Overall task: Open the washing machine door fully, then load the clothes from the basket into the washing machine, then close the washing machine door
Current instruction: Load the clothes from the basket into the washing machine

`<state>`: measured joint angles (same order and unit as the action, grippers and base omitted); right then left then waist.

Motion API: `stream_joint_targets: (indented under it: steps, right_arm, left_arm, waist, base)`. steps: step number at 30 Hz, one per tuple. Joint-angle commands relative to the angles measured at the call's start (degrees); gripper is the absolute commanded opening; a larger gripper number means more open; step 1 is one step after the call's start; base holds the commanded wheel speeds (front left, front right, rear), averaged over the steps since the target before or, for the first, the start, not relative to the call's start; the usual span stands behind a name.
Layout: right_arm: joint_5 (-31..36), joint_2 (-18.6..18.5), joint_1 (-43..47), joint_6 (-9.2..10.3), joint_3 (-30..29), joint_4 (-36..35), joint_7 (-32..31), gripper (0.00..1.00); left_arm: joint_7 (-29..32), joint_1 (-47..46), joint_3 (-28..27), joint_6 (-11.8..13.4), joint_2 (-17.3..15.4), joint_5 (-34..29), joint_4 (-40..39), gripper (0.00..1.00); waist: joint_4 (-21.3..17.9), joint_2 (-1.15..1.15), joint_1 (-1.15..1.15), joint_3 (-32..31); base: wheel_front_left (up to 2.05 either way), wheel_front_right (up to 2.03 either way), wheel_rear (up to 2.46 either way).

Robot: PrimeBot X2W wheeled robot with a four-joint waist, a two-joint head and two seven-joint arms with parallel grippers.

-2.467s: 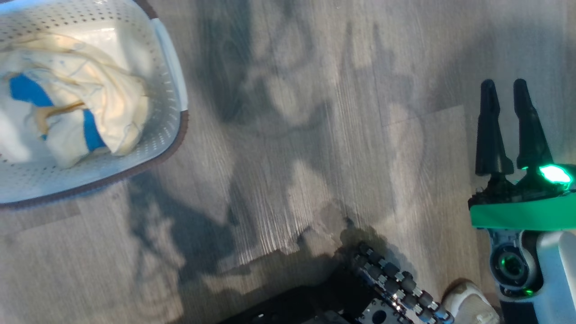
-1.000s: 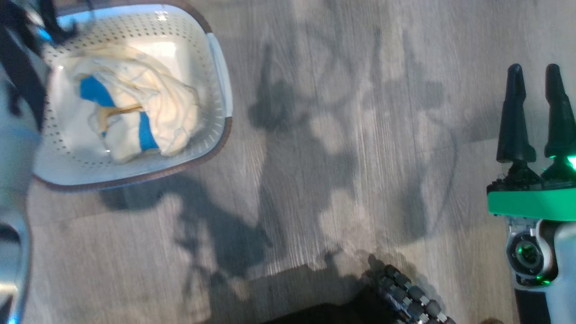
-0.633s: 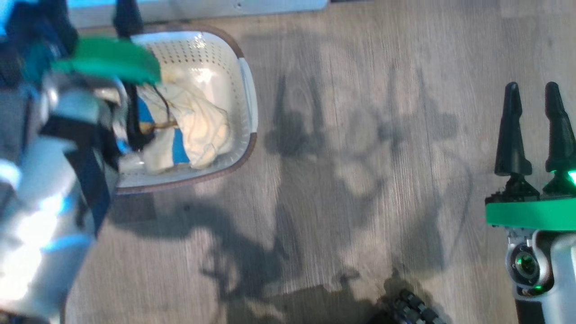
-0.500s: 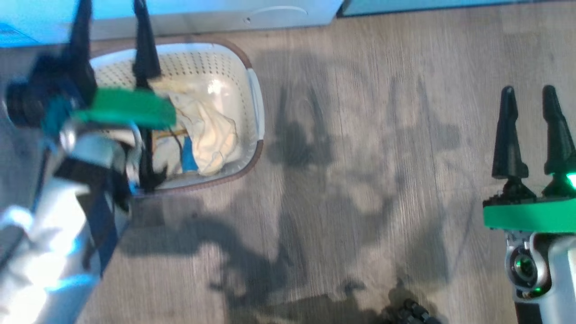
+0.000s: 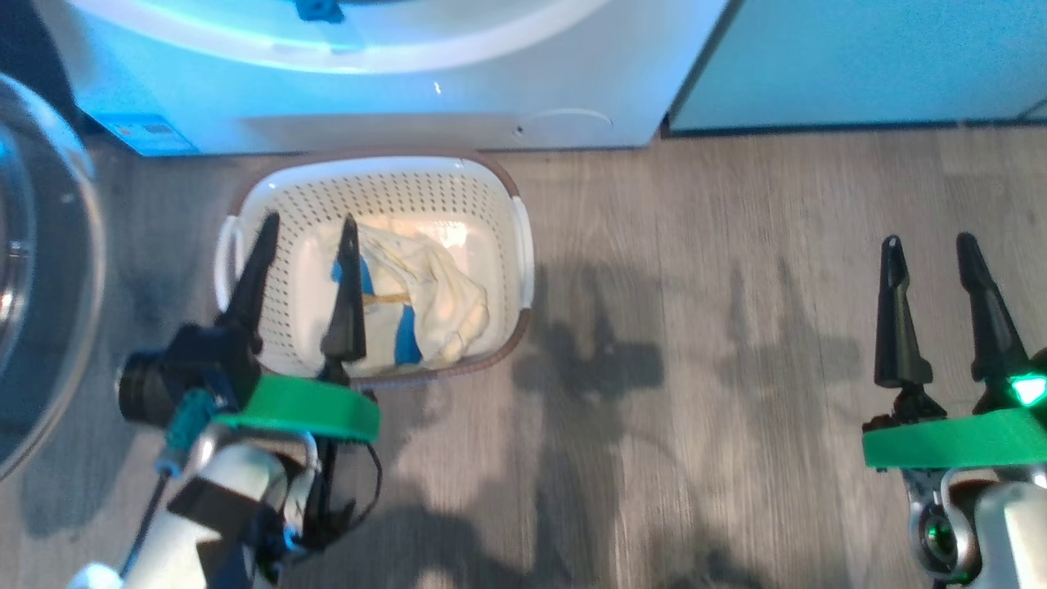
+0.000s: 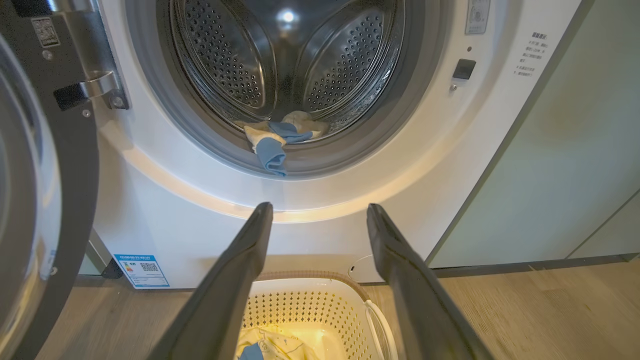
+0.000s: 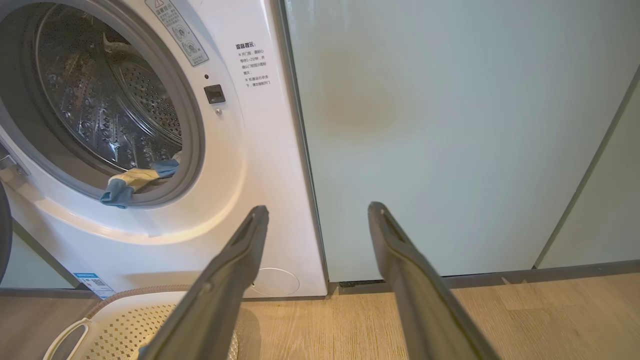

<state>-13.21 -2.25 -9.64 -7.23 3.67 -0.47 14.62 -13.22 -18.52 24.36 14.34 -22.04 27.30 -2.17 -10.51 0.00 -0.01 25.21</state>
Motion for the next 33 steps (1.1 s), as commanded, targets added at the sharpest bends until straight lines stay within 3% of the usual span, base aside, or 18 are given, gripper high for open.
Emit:
stream_joint_targets:
  steps: [1,19,33]
  right_arm:
    - [0.5,-0.6,0.5,-0.25,0.7,-1.4,0.4,1.0]
    - [2.7,-0.6,5.4,-0.25,1.3,1.1,0.4,1.0]
    - [2.7,-0.6,8.4,-0.25,1.1,1.5,0.4,1.0]
  left_arm:
    - [-0.7,0.1,-2.0,8.4,-1.0,0.0,-2.1,1.0]
    - [-1.6,10.9,-1.6,9.2,2.1,0.9,0.5,1.0]
    - [-1.7,14.4,-2.5,9.1,3.0,0.7,0.9,1.0]
  waist:
    - [1.5,0.0,0.01,-2.0]
    - [5.0,0.0,0.01,-13.2]
    - [5.4,0.0,0.01,-17.3]
  base:
    - [0.0,0.0,0.0]
    - [0.0,0.0,0.0]
    - [0.0,0.0,0.0]
